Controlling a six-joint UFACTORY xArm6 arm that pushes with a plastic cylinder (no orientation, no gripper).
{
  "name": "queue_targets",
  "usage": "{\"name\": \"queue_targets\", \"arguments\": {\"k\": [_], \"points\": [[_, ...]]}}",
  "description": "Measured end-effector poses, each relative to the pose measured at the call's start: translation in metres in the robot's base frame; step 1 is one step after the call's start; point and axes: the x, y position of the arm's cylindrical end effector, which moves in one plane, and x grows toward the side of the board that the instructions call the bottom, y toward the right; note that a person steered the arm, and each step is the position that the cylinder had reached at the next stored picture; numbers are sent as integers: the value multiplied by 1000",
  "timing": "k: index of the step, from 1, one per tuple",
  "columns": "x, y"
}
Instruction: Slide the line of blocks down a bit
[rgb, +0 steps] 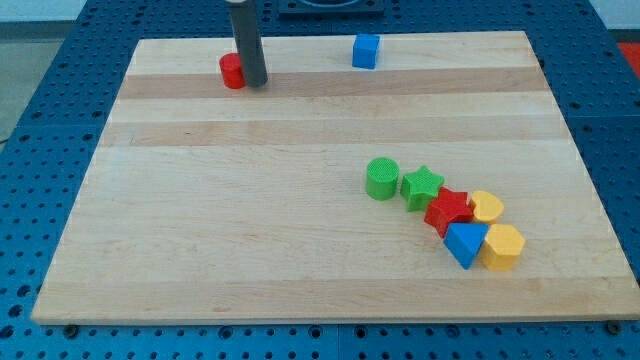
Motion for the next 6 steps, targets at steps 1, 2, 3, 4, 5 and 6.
{"name": "queue_targets", "arguments": {"k": [1, 2, 3, 4, 5, 6], "points": [[27, 0], [6, -27], [7, -38], [7, -65], [-17, -59], [-17, -18]]}}
